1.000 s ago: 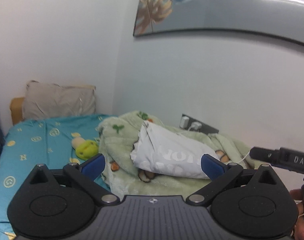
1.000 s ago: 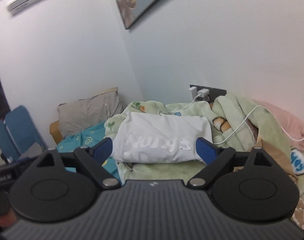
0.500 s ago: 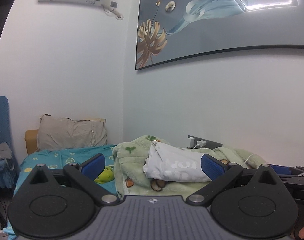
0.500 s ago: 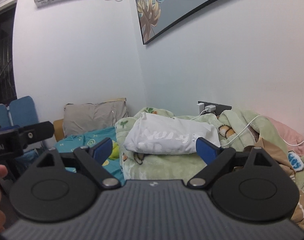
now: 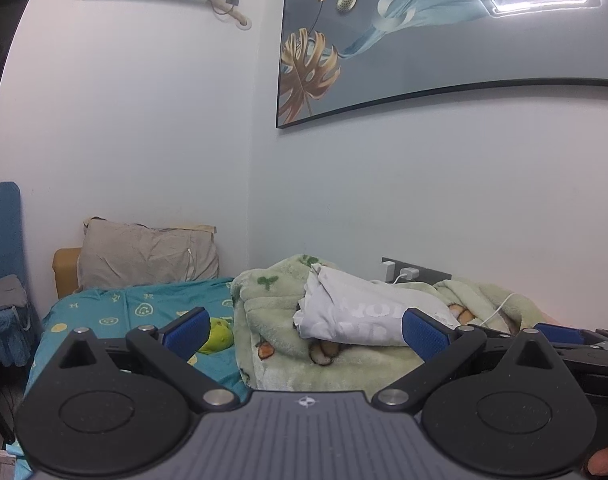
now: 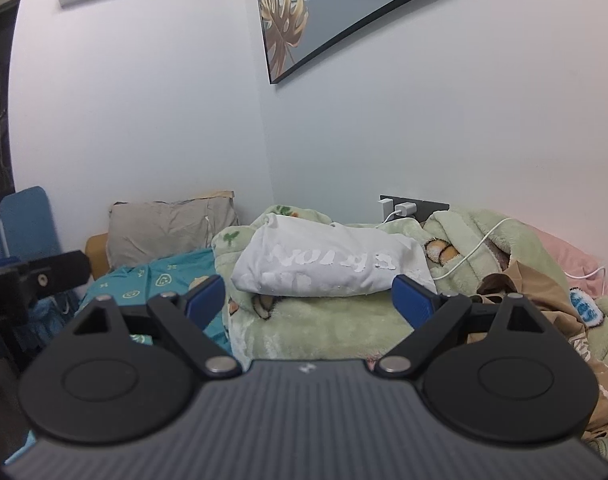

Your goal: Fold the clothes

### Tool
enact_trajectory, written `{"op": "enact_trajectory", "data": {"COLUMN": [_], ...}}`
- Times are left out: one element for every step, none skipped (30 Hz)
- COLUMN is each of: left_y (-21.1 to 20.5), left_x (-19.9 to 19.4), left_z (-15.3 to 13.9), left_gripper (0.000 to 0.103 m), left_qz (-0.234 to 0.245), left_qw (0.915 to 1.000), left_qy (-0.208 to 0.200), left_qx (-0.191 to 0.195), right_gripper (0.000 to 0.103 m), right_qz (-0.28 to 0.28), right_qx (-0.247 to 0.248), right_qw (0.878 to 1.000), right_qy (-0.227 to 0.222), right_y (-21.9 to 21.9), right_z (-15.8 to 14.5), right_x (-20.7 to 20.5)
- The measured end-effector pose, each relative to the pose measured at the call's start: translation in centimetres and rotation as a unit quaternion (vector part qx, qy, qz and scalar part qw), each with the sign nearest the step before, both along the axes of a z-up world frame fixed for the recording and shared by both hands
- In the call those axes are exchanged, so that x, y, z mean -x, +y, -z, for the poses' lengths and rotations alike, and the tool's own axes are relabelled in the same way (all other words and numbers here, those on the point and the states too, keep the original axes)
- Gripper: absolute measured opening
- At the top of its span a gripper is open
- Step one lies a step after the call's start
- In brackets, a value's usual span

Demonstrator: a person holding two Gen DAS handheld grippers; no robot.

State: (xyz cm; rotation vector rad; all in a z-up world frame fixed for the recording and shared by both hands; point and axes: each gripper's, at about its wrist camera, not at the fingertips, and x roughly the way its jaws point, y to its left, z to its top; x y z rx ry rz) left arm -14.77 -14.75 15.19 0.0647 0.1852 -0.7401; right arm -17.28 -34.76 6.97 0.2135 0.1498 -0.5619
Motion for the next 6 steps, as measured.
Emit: {"op": "enact_trajectory", "data": {"left_y": [-0.02,-0.02,0.03,0.10,0.18,0.26], "left_x": [0.10,0.22,0.36,0.48,0.59,0.71], "left_z": [0.02,0.02,0.00,-0.05,-0.10,-0.14], "left_gripper": [0.103,0.103,0.103,0.103,0.103,0.103], "left_qz": [0.000,0.000,0.001,0.002,0.003,0.004], "left_qw": [1.0000,1.0000,1.0000,1.0000,1.0000,1.0000], "left_qy": [-0.001,-0.003,-0.004,-0.004,-0.004,-0.004], "left_qx": [-0.001,-0.002,-0.002,-0.001,-0.001,0.000], "right_gripper": [0.092,0.092,0.092,0.092,0.092,0.092], "right_qz": [0.001,0.002,0.003,0.003,0.004,0.004], "right_qx": [0.002,0.005,0.006,0.007,0.008,0.009], "right_qw": [1.000,1.000,1.000,1.000,1.000,1.000], "right_qy": [-0.001,-0.001,-0.001,0.000,0.000,0.001], "right_y": [0.09,0.17,0.22,0.28,0.34,0.40], "right_z": [-0.05,-0.11,-0.16,-0.22,-0.27,-0.27], "right_x": [0.07,0.14,0.19,0.24,0.28,0.32]}}
